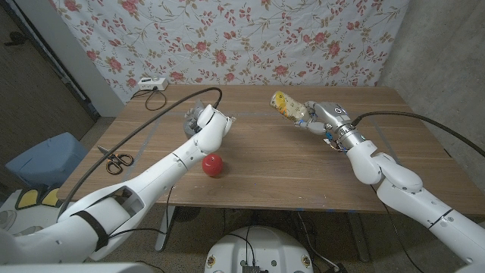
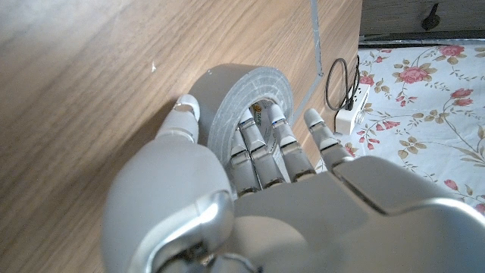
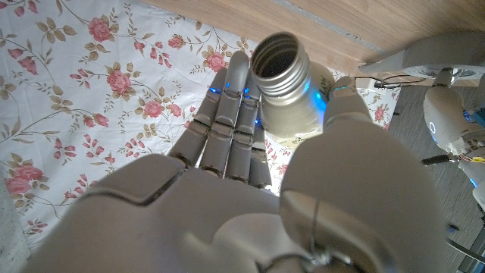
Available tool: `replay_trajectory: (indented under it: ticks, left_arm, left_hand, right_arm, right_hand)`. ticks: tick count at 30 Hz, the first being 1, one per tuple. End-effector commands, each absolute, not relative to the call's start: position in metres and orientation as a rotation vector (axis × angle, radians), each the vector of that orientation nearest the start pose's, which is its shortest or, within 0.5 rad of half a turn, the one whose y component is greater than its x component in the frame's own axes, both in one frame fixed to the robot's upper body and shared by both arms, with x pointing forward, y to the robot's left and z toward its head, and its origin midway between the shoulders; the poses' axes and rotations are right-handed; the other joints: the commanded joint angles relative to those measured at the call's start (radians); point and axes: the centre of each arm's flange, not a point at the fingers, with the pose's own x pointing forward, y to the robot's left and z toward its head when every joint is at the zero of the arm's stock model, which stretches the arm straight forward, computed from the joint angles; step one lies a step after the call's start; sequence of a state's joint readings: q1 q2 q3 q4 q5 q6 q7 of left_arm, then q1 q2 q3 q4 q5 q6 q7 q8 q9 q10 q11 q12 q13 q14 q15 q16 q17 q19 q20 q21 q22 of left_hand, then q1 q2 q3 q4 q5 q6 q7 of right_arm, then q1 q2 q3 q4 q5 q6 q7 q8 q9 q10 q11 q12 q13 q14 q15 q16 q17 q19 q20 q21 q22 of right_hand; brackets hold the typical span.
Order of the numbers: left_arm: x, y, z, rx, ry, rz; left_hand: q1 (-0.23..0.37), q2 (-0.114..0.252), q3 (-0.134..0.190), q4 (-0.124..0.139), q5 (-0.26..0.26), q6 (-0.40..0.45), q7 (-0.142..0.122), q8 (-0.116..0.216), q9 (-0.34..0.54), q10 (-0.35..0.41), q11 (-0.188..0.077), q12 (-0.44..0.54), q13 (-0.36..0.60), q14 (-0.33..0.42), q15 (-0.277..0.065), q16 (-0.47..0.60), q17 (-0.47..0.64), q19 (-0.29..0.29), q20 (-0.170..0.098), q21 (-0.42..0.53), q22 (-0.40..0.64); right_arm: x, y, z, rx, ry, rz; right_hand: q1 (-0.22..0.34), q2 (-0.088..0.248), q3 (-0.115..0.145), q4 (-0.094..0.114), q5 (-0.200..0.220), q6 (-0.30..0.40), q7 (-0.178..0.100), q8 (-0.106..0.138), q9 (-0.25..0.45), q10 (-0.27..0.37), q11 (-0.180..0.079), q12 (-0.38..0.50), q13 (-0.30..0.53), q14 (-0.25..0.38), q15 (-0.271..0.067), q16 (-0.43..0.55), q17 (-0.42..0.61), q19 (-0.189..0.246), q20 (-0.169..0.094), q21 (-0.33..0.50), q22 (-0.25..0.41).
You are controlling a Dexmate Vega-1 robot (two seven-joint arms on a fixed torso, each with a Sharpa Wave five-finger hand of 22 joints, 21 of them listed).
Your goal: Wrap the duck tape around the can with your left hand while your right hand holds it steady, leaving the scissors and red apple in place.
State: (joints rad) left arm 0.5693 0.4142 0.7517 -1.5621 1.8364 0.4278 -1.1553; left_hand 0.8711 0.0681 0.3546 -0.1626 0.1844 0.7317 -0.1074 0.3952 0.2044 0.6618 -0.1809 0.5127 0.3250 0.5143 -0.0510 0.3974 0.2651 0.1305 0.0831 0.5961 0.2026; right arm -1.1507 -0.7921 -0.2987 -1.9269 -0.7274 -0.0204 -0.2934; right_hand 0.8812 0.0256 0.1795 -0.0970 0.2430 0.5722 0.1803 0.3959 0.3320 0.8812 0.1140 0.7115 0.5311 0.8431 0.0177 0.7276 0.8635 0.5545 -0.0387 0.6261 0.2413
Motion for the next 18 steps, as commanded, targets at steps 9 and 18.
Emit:
replay_trajectory:
  ticks: [9,18]
  left_arm:
    - [0.623,0.18,0.02,2.008,0.218,0.389]
    - [0.596,0.194,0.058,1.604,0.042,0.414]
  left_hand:
    - [0.079,0.13,0.13,0.128,0.067,0.081,0.06,0.135,0.11,0.333,-0.022,0.231,0.162,0.375,-0.173,0.154,0.161,0.128,-0.02,0.135,0.036]
    - [0.112,0.118,0.155,0.142,0.111,0.094,0.094,0.223,0.211,0.328,-0.025,0.347,0.317,0.429,-0.178,0.143,0.227,0.138,-0.009,0.193,0.049]
  right_arm:
    - [0.525,-0.253,-0.006,-1.418,-0.911,-0.225]
    - [0.532,-0.255,-0.008,-1.406,-0.936,-0.296]
  right_hand:
    - [0.13,0.13,0.019,0.011,0.012,0.483,-0.222,-0.001,0.006,0.145,-0.14,0.002,0.003,0.133,-0.226,-0.01,0.009,-0.009,-0.054,0.012,0.001]
    - [0.129,0.128,0.017,0.013,0.013,0.479,-0.225,-0.003,0.012,0.14,-0.143,0.004,0.013,0.129,-0.226,-0.016,0.015,-0.016,-0.06,0.017,-0.001]
